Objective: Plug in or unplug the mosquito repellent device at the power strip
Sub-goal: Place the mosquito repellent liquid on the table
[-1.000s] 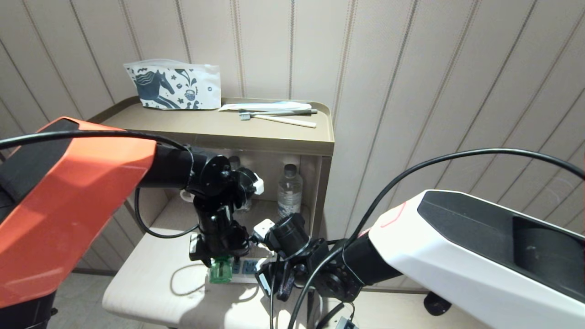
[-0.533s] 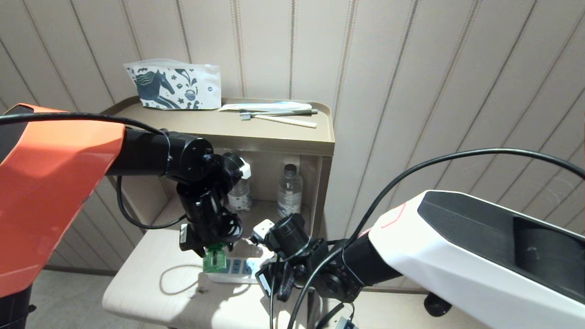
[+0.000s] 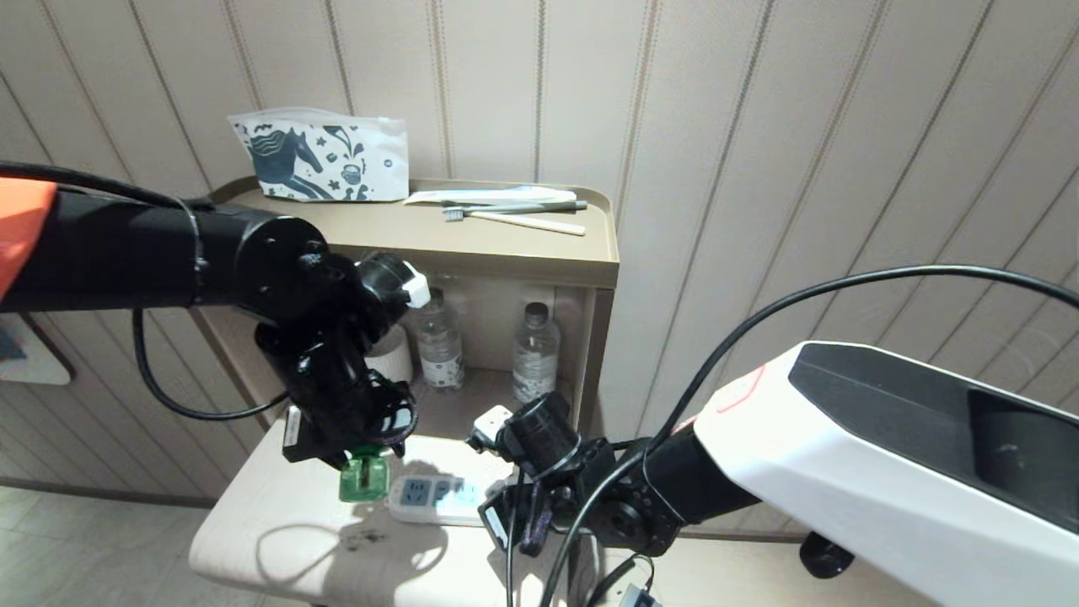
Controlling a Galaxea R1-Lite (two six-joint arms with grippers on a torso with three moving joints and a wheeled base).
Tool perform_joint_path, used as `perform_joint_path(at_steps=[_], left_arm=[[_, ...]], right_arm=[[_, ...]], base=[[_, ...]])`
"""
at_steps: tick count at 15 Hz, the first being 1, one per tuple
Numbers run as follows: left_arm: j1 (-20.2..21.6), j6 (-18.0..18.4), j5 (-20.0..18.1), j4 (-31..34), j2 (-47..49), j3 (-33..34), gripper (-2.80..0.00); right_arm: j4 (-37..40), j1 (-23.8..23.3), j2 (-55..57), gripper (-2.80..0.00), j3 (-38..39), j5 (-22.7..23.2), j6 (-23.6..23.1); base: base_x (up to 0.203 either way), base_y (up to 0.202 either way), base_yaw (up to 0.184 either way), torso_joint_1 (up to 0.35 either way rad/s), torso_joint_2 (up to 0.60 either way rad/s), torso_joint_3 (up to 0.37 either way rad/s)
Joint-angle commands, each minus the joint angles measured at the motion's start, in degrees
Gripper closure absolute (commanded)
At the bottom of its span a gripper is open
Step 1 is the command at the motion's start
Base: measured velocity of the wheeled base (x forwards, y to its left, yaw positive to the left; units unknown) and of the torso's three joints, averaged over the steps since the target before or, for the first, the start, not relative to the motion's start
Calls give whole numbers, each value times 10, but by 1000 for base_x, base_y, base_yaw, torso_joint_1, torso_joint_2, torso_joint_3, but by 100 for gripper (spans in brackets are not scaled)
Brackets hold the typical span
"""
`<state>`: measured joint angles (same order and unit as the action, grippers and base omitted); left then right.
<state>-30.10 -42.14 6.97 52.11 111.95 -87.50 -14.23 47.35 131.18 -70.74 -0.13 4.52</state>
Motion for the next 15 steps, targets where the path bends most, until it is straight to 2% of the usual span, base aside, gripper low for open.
perform_joint_path(at_steps=[1, 4, 7, 9, 15], left_arm=[[0, 1, 1, 3, -103, 44, 0], [0, 12, 2, 1, -173, 117, 0], [0, 26, 0, -2, -274, 212, 0], [1, 38, 1, -3, -316, 229, 0], [7, 39, 2, -9, -356, 242, 0]], right_arm=[[-5, 0, -28, 0, 5, 0, -1], [-6, 3, -40, 0, 16, 0, -5], [-7, 9, -108, 0, 65, 0, -16], [-7, 10, -144, 0, 70, 0, -19], [-4, 7, -201, 0, 72, -3, -19]], base=[[0, 0, 0, 0, 0, 0], [0, 0, 0, 0, 0, 0], [0, 0, 0, 0, 0, 0], [0, 0, 0, 0, 0, 0], [0, 0, 0, 0, 0, 0]])
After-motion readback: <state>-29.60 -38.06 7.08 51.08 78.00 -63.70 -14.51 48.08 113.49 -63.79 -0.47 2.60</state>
